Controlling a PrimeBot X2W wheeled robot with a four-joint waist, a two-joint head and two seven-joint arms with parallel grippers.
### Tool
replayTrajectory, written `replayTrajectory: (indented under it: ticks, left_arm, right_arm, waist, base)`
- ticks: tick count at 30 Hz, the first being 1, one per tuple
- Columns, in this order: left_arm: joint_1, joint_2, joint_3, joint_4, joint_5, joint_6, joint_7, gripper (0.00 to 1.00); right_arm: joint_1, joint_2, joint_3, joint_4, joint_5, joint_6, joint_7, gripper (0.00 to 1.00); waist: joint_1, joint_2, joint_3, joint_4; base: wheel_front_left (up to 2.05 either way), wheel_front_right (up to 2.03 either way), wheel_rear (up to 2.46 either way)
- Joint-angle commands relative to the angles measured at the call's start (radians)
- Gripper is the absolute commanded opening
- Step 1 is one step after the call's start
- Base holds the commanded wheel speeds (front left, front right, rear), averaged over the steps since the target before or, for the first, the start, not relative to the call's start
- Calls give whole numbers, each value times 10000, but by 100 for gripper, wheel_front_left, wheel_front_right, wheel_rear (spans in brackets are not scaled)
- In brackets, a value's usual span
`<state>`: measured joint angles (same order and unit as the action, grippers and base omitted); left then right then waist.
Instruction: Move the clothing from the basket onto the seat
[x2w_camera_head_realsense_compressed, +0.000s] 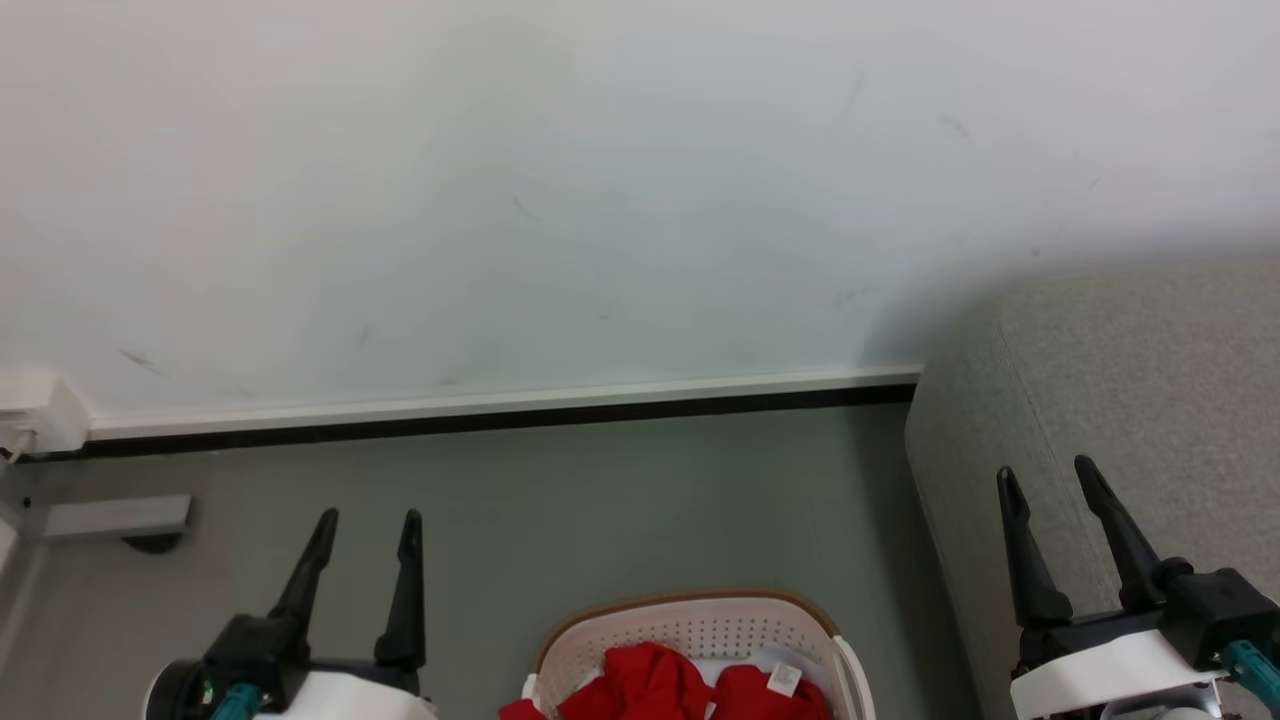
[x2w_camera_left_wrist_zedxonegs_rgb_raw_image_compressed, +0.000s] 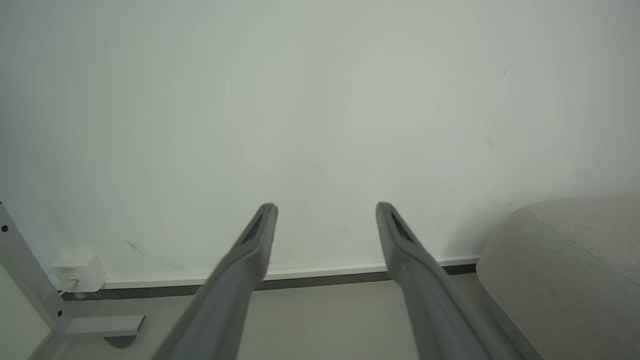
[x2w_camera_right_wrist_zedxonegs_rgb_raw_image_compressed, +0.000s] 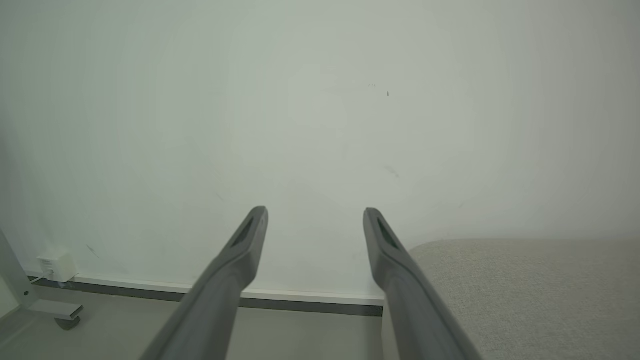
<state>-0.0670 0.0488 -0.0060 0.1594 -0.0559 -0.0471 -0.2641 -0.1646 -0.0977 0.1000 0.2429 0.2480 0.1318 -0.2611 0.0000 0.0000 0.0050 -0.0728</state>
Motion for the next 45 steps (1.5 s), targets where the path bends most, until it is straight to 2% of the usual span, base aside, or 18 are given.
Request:
replayTrajectory:
  ticks: [1, 10, 20, 25, 31, 45]
  left_arm:
    - [-208, 36, -18, 31, -53, -46, -6, 100]
    - [-1122, 34, -208, 190, -111, -336, -6, 100]
    - [-2556, 70, -827, 1163, -111, -682, -6, 100]
    - [-3316, 174, -1314, 2303, -202, -788, -6, 100]
    - [-4574, 207, -2247, 4416, -698, -838, 178, 100]
    - [-7186, 633, -4691, 8441, -2050, -829, 2673, 100]
  right_arm:
    - [-200, -111, -25, -88, 97, -21, -32, 100]
    - [-870, -35, -112, -568, 156, -21, -32, 100]
    - [-1832, 151, -297, -1151, 99, -21, -32, 100]
    - [-2279, 310, -653, -1624, 173, -21, -32, 100]
    - [-2825, 427, -896, -2094, 213, -21, -32, 100]
    - [-3720, 485, -891, -2767, 673, -21, -32, 100]
  waist:
    - [0, 0, 286, -209]
    - [0, 0, 1587, -604]
    - [0, 0, 3419, -1178]
    - [0, 0, 4255, -1423]
    - [0, 0, 5219, -1653]
    - [0, 0, 7142, -2459]
  base:
    - [0, 0, 0]
    - [0, 0, 0]
    - [0, 0, 0]
    - [0, 0, 0]
    - [0, 0, 0]
    - [0, 0, 0]
